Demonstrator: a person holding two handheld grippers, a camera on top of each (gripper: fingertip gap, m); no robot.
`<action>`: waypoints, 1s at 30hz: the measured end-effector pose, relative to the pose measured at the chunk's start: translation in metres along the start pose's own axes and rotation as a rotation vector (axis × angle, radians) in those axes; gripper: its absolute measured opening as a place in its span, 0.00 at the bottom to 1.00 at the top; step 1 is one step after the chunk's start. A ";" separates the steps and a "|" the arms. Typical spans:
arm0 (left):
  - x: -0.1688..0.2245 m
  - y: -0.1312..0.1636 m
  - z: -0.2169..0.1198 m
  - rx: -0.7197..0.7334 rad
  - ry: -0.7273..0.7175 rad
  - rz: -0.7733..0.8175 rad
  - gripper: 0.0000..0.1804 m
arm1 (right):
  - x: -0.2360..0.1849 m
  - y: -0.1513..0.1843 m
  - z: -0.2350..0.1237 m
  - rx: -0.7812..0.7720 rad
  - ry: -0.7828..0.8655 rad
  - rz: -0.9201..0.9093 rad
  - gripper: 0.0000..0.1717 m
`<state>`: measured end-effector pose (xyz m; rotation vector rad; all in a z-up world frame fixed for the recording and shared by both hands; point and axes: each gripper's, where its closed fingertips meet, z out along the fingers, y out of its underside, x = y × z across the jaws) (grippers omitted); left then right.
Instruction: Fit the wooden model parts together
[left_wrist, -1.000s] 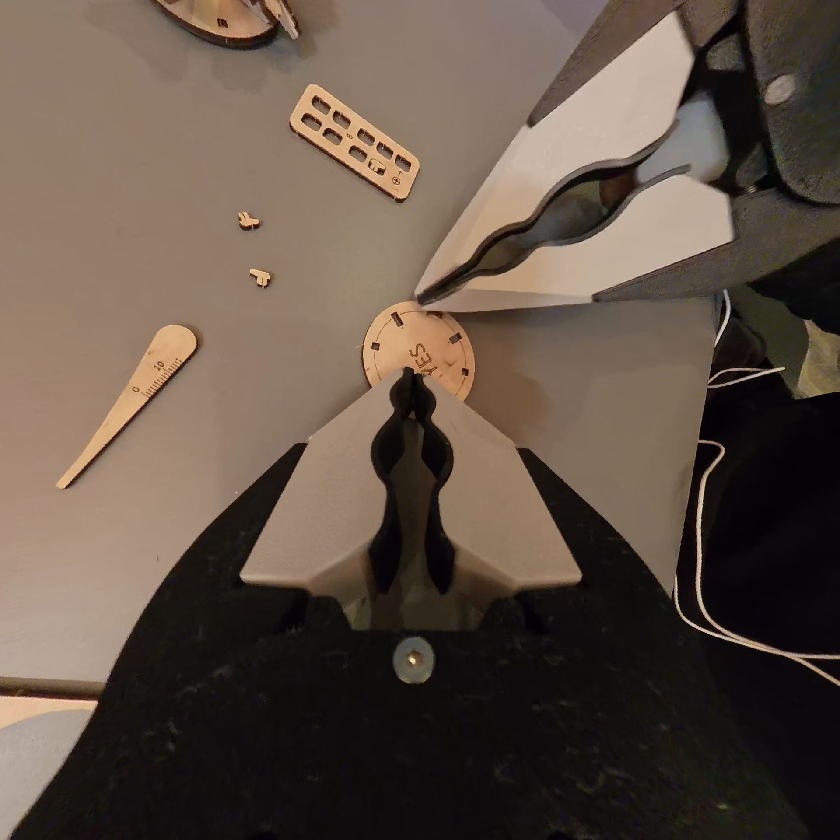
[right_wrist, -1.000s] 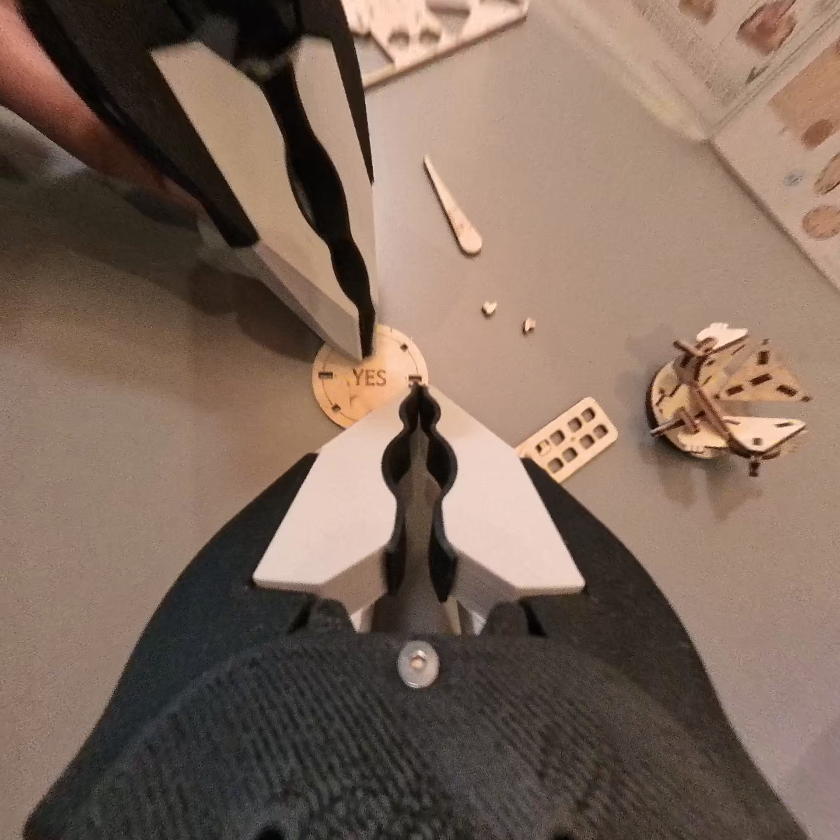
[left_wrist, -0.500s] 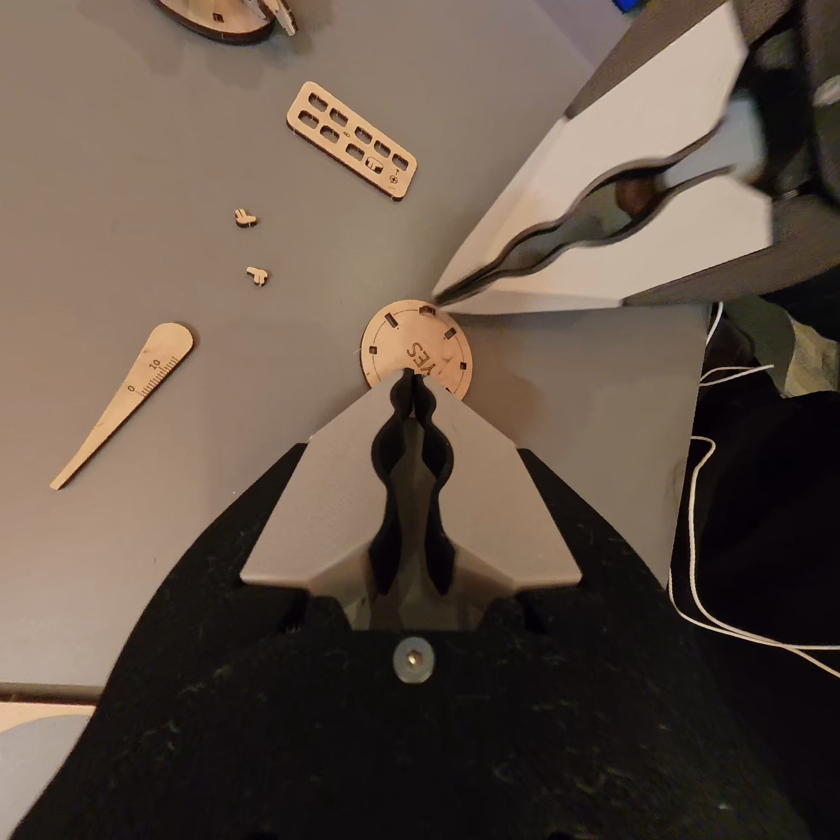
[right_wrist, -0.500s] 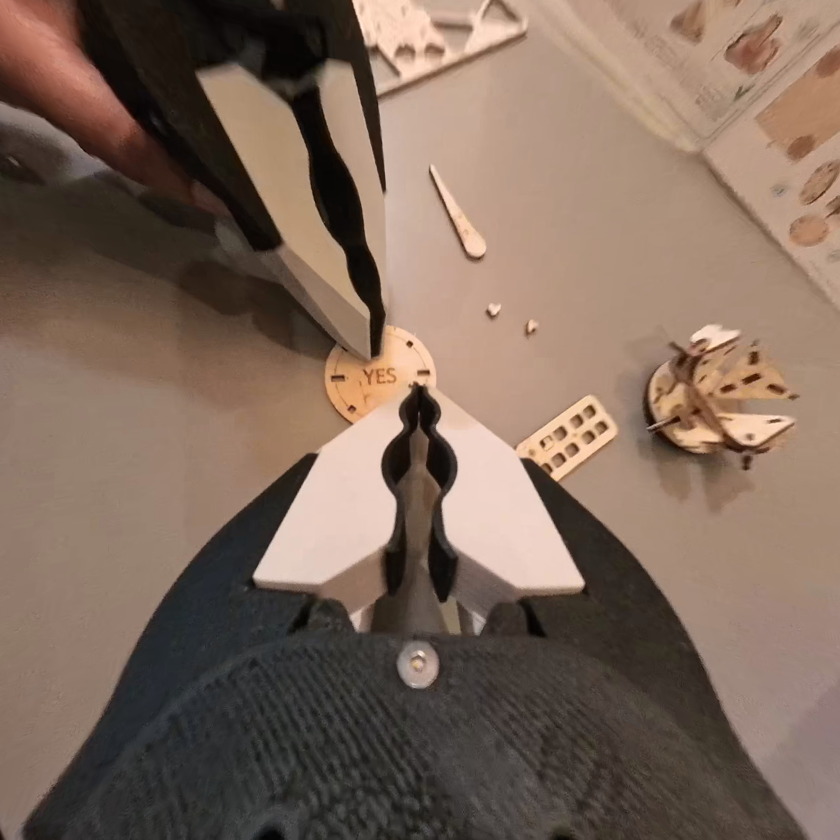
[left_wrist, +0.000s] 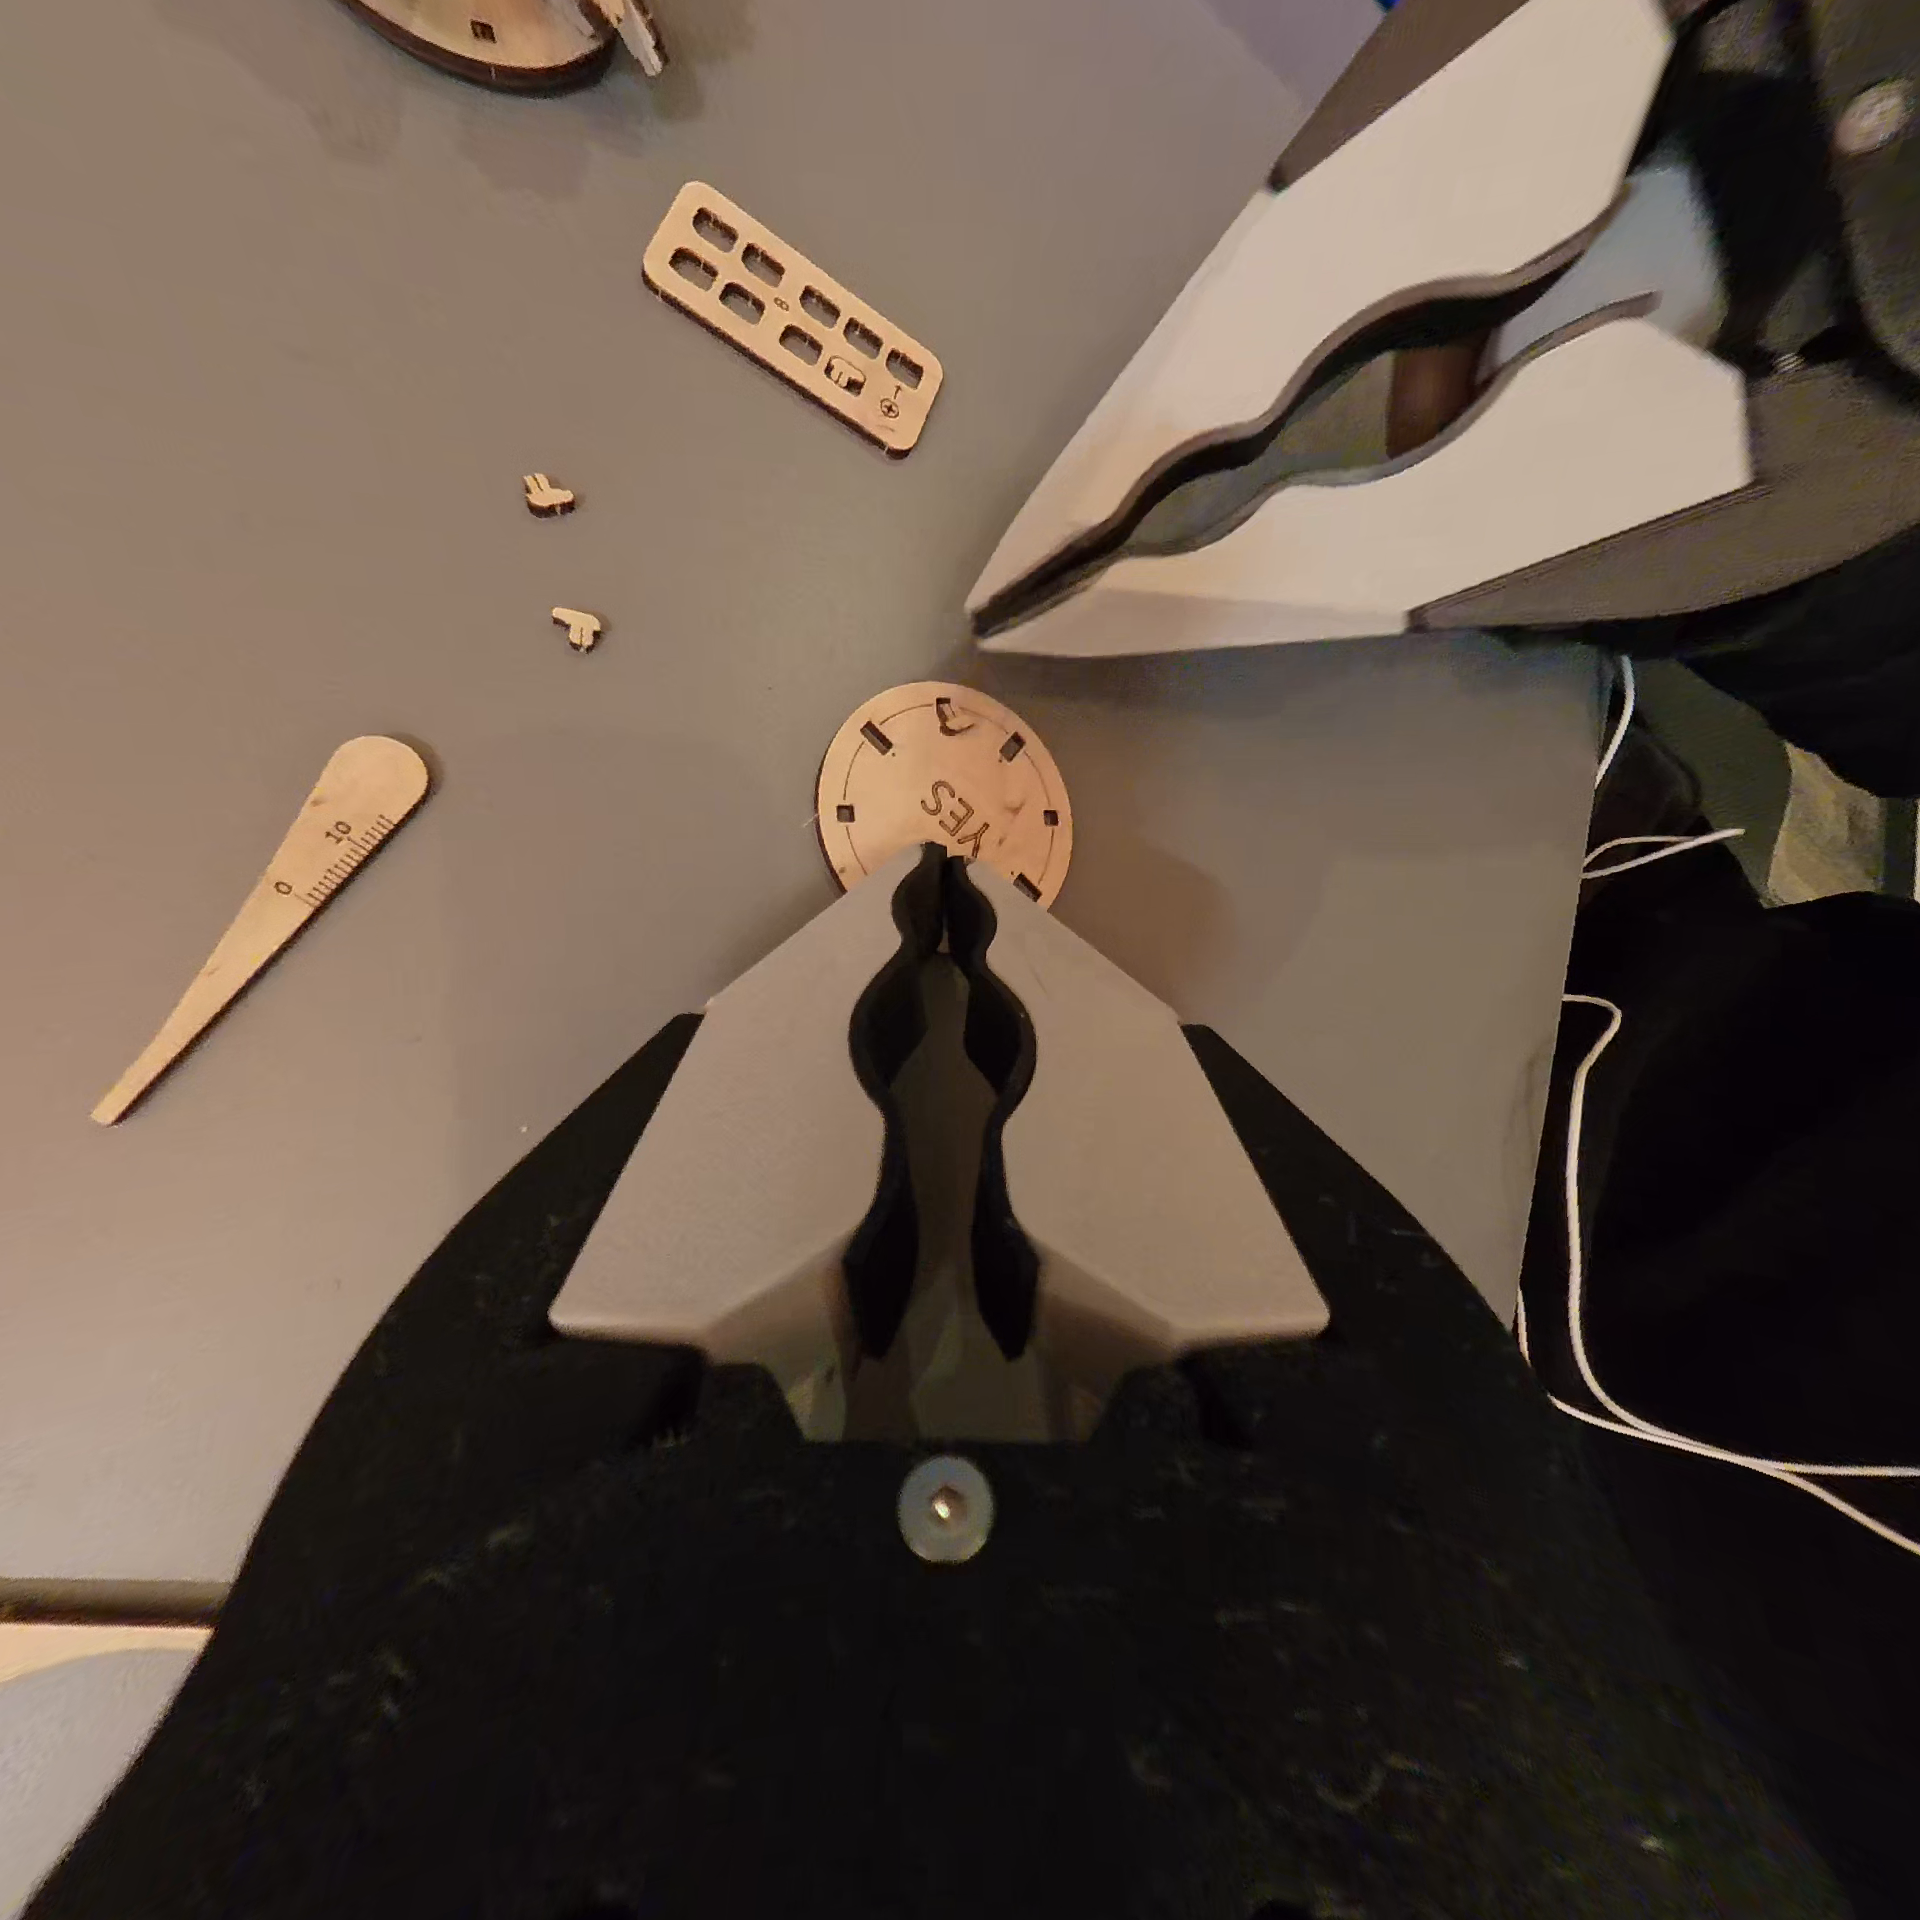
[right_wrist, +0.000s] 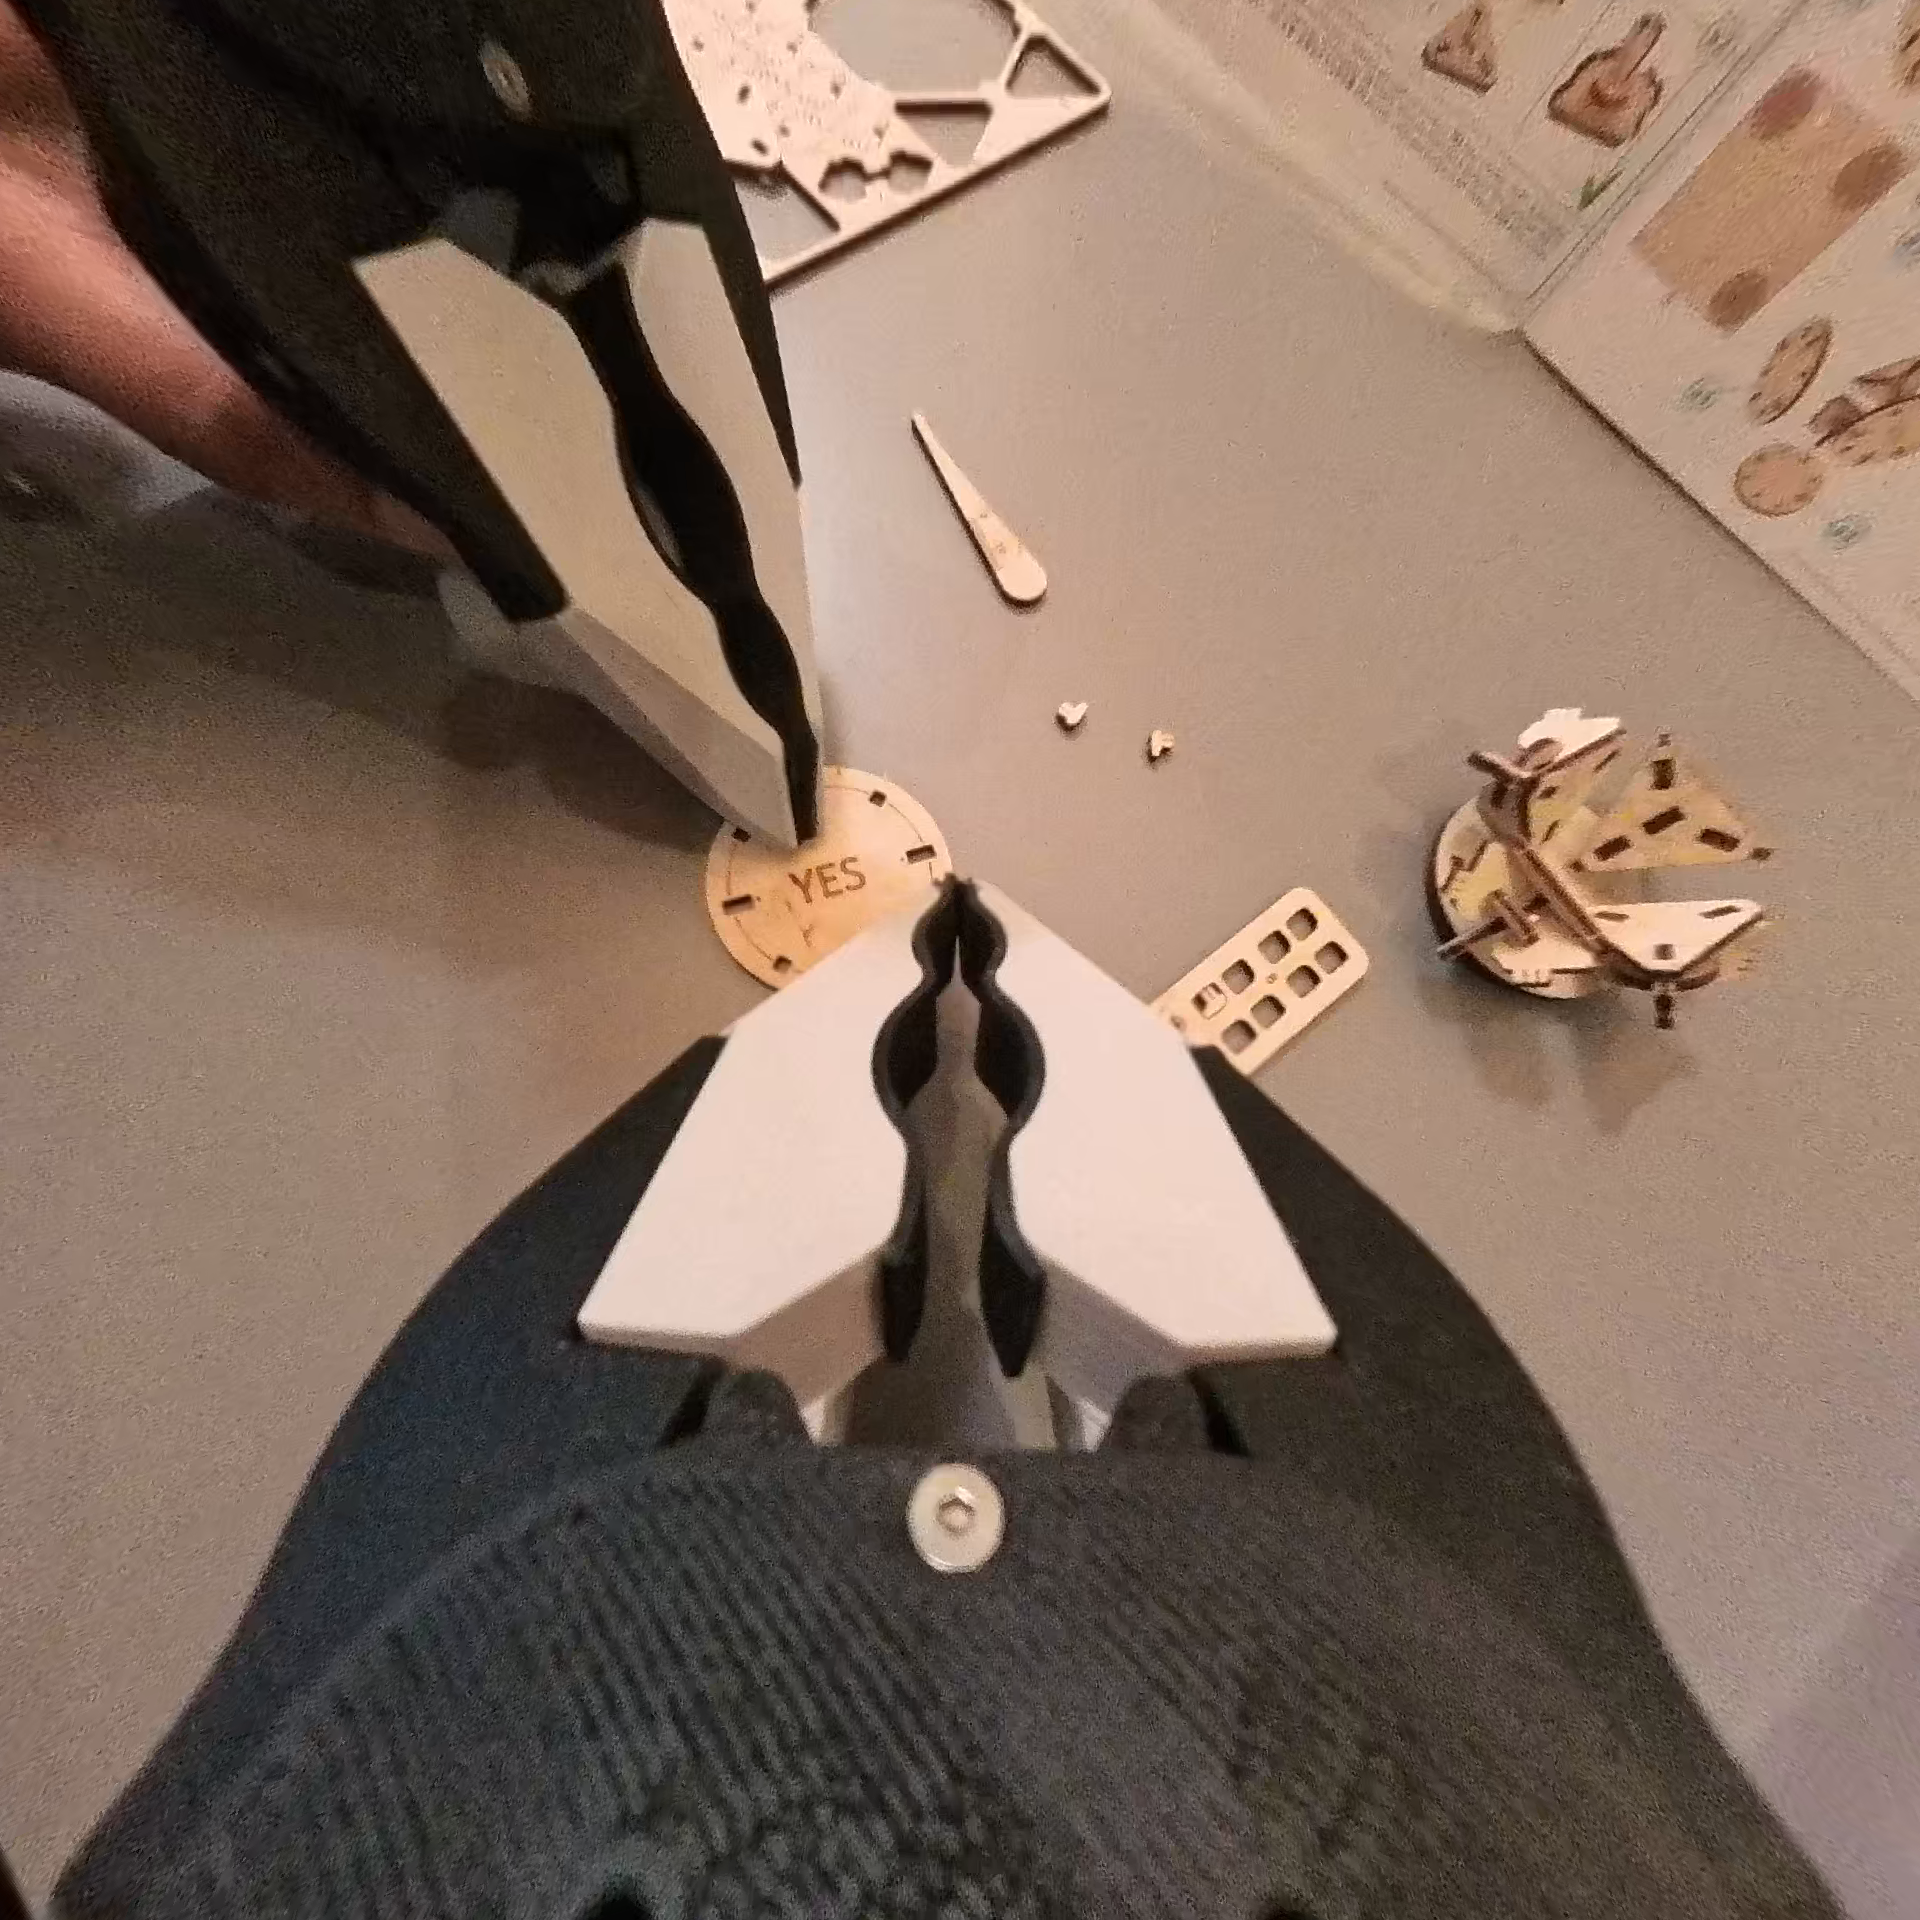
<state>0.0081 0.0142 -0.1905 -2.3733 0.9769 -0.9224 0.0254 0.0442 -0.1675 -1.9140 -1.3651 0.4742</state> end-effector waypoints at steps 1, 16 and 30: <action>0.000 0.000 0.000 0.001 0.001 0.000 0.01 | -0.001 -0.001 -0.002 0.001 0.001 0.002 0.00; 0.003 0.000 0.001 0.008 0.047 -0.007 0.01 | -0.012 0.013 0.012 0.009 -0.034 0.076 0.03; 0.006 -0.025 -0.019 0.166 0.007 0.106 0.00 | -0.012 -0.035 -0.018 0.321 -0.276 0.275 0.00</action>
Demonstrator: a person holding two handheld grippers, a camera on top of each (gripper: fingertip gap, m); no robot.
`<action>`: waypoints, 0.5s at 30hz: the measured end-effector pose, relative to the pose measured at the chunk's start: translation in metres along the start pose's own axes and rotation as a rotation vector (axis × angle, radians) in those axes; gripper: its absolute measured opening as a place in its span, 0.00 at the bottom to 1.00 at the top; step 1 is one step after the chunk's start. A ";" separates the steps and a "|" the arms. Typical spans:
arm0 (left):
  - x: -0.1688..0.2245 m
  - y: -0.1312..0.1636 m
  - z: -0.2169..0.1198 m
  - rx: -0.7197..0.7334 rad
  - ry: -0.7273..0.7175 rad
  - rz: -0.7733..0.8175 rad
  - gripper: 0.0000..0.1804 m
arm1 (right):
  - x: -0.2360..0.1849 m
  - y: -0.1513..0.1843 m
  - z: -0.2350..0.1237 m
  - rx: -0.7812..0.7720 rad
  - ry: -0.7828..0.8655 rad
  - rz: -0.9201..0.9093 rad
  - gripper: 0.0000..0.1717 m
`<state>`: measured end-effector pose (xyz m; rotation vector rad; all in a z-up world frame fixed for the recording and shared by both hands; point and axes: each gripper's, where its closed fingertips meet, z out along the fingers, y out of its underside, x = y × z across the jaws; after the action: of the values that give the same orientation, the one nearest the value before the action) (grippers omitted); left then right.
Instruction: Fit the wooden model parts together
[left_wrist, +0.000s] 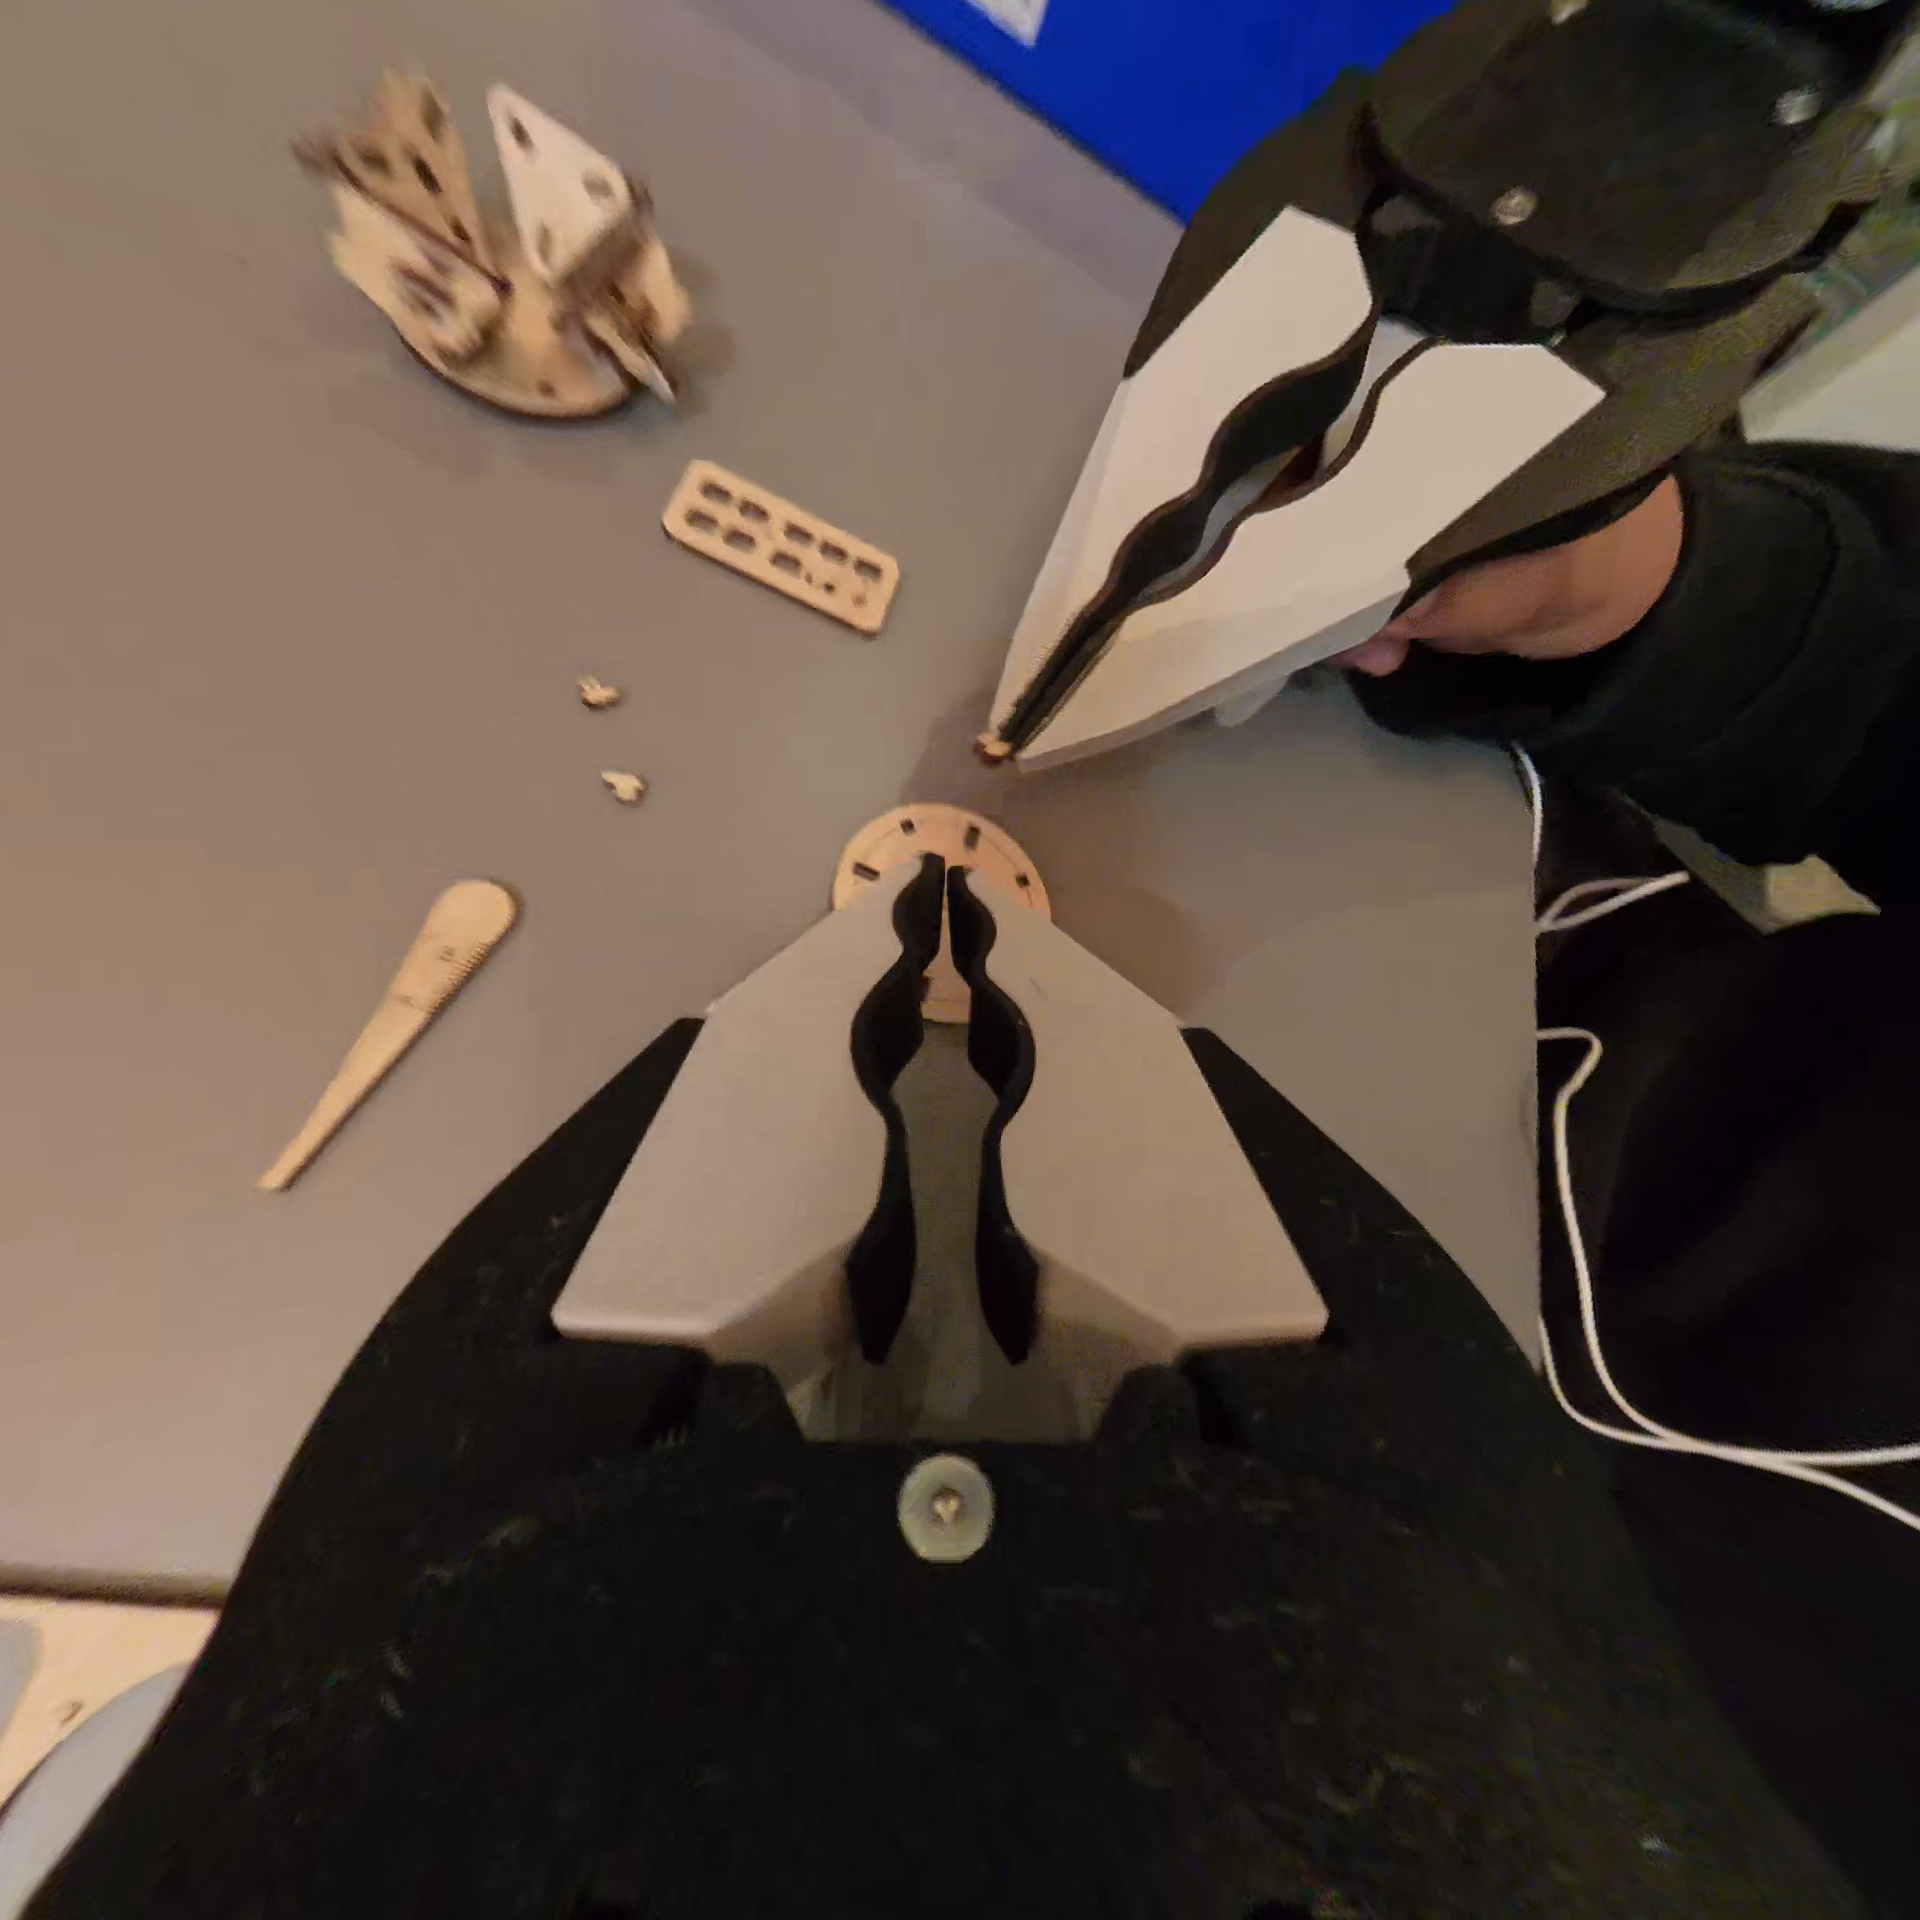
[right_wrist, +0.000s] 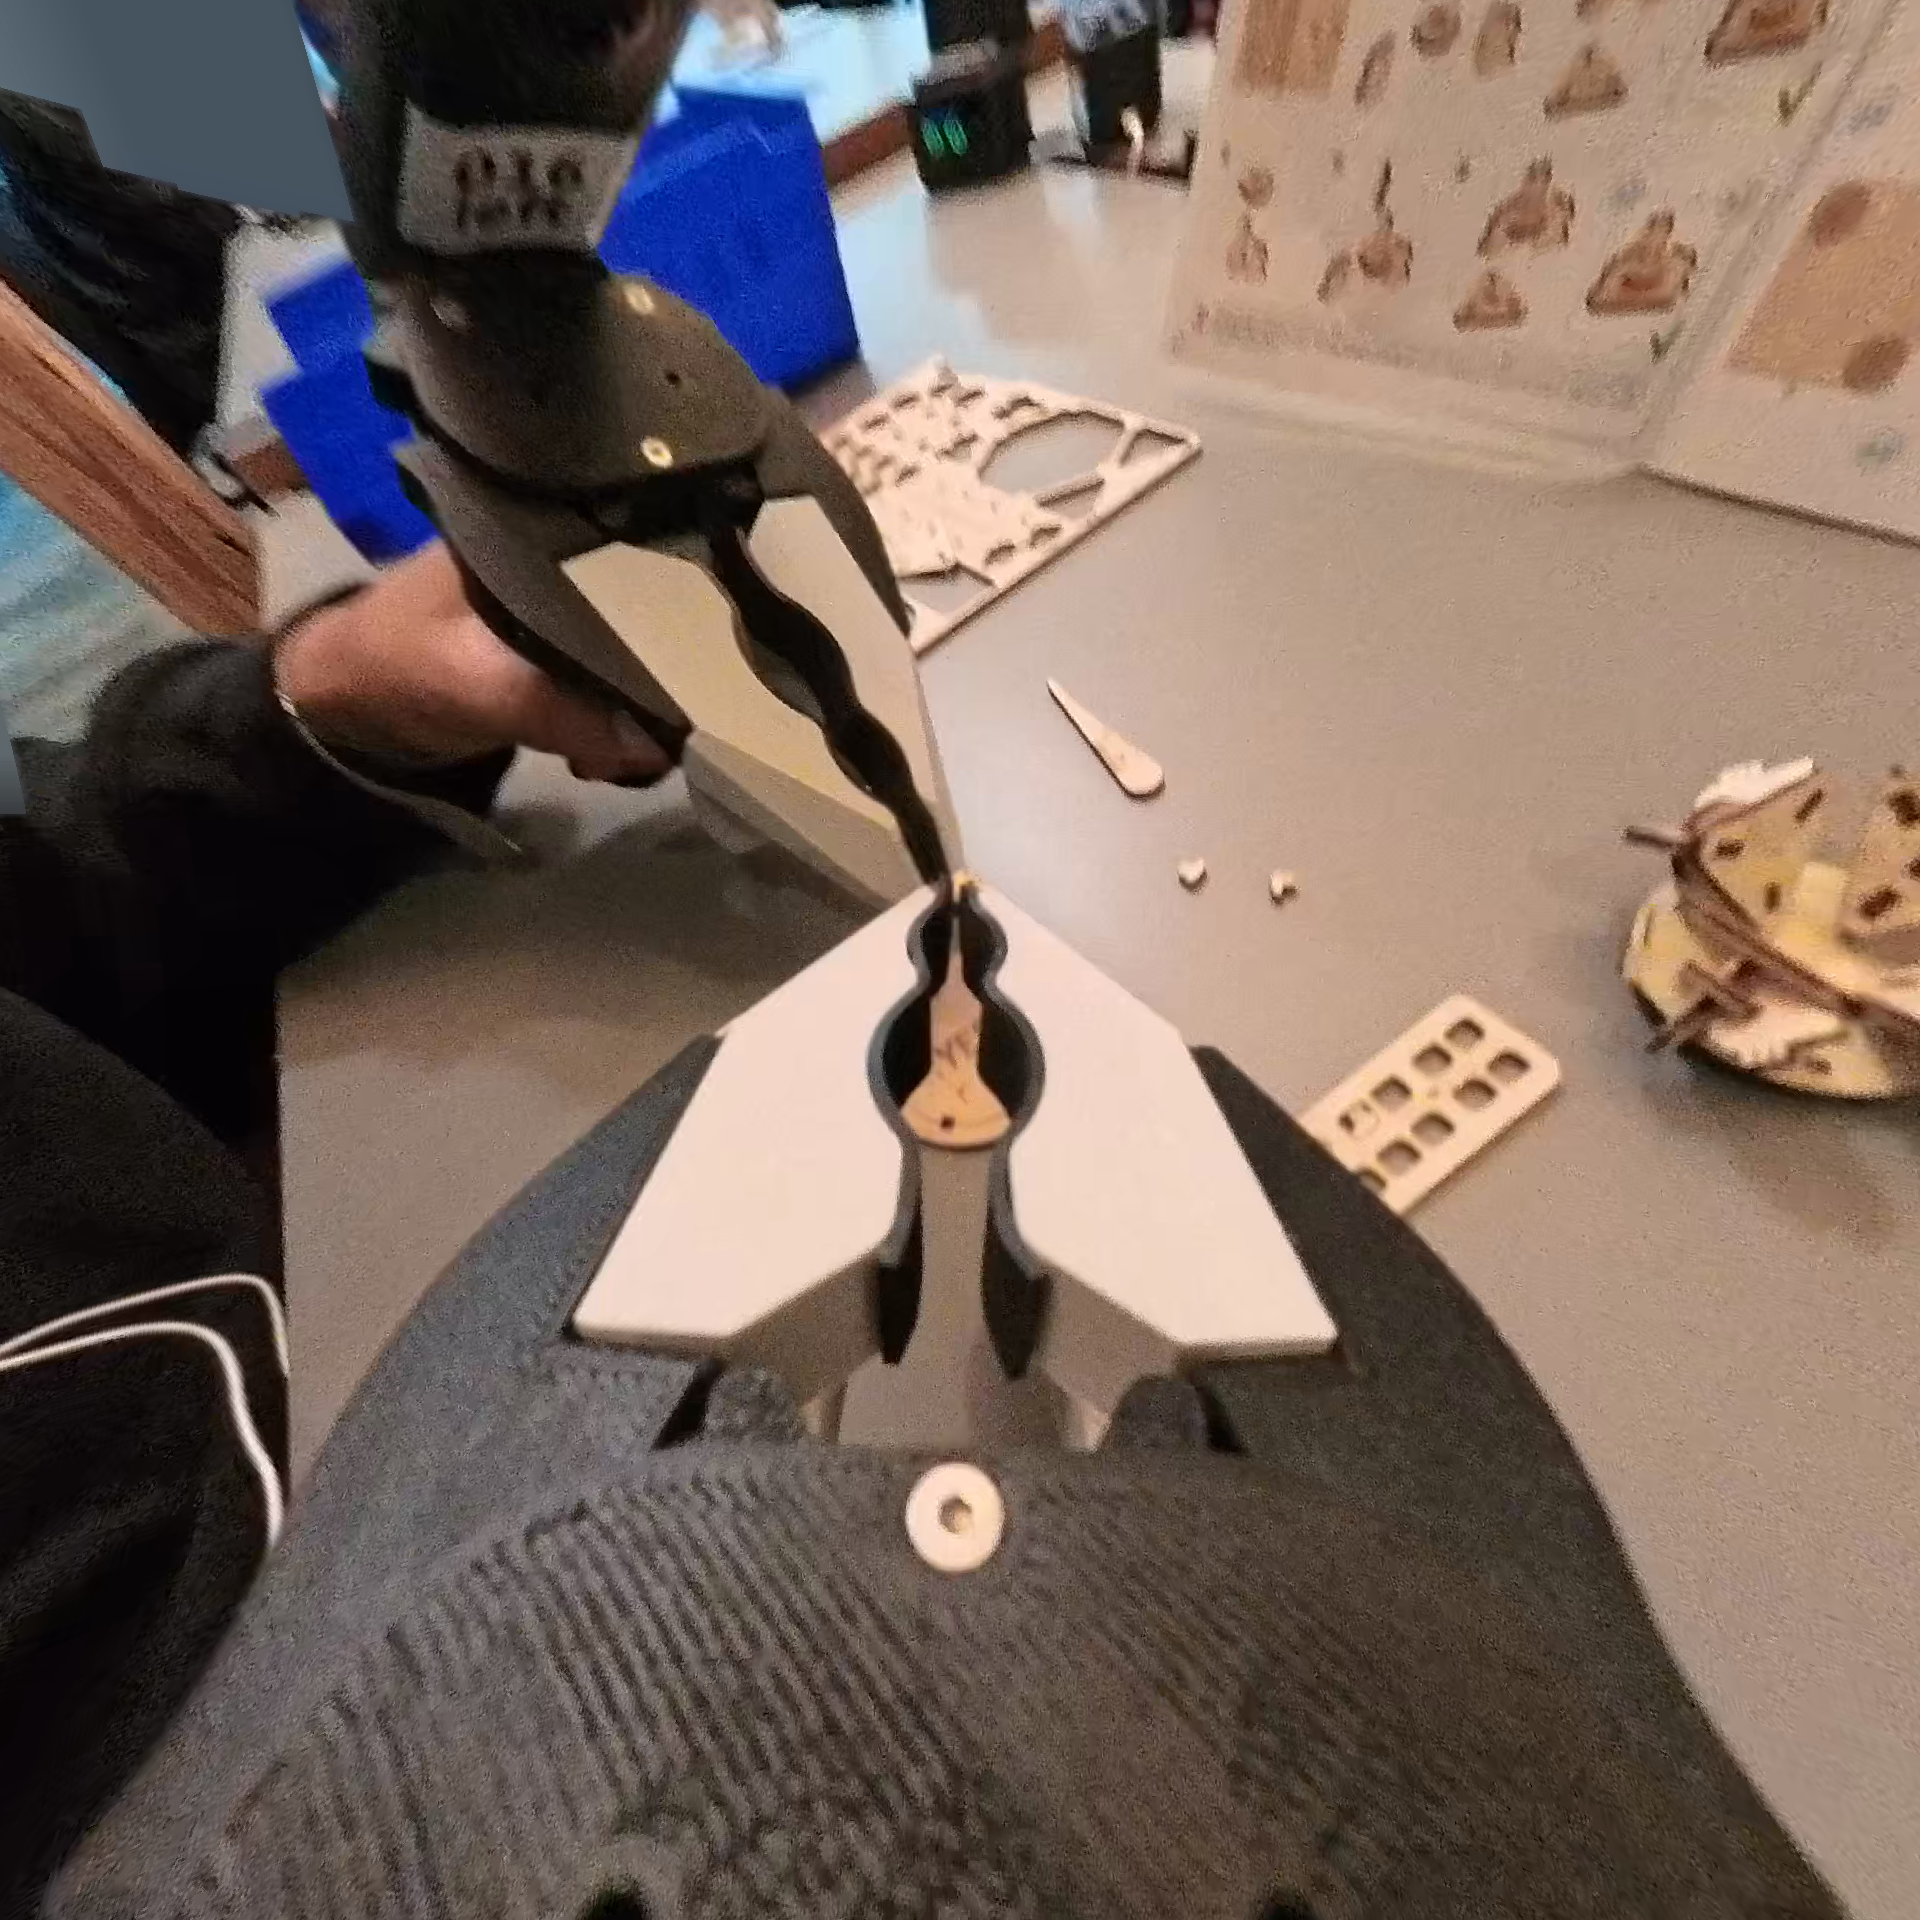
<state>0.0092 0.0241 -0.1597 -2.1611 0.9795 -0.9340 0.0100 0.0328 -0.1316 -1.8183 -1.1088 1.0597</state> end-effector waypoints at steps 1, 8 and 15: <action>-0.003 -0.007 -0.005 0.042 -0.022 0.008 0.00 | -0.001 -0.009 0.000 0.039 -0.042 0.000 0.00; -0.019 -0.042 -0.044 0.315 -0.090 0.051 0.02 | -0.001 -0.055 -0.001 0.252 -0.288 -0.011 0.00; 0.013 -0.056 -0.050 0.424 0.070 0.158 0.09 | -0.020 -0.056 -0.028 0.326 -0.556 0.230 0.00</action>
<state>-0.0016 0.0339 -0.0850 -1.6853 0.8767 -1.0392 0.0129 0.0294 -0.0656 -1.4469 -0.9636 1.8426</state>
